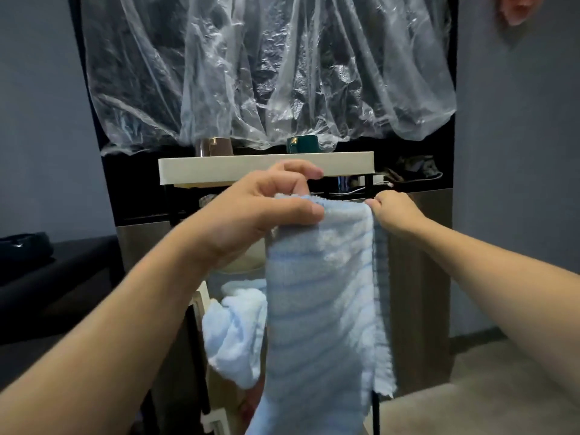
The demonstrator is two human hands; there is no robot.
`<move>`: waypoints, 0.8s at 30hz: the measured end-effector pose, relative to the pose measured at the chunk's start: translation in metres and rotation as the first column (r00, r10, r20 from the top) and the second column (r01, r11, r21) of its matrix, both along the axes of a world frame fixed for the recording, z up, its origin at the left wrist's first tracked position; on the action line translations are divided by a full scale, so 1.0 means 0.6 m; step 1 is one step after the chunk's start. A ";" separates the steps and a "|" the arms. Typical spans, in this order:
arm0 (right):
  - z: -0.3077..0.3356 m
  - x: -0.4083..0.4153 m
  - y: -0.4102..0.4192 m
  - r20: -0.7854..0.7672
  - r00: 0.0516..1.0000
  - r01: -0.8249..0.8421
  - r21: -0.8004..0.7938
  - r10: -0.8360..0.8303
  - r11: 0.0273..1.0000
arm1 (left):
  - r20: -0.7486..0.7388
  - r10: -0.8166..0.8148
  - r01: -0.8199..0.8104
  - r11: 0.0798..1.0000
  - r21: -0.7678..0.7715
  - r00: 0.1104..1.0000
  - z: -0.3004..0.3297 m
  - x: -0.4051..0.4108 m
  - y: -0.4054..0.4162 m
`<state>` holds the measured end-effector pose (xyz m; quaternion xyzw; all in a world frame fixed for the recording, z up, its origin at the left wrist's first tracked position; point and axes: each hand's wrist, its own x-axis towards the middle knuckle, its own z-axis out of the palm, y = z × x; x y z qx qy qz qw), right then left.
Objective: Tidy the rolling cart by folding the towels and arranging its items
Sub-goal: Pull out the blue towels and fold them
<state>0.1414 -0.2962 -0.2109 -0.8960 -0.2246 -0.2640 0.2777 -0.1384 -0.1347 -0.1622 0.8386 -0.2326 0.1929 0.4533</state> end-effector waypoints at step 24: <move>0.013 -0.178 0.038 -0.248 0.496 -0.709 0.437 0.832 0.553 | 0.274 0.357 -0.403 0.905 0.134 0.893 -0.055 0.075 0.063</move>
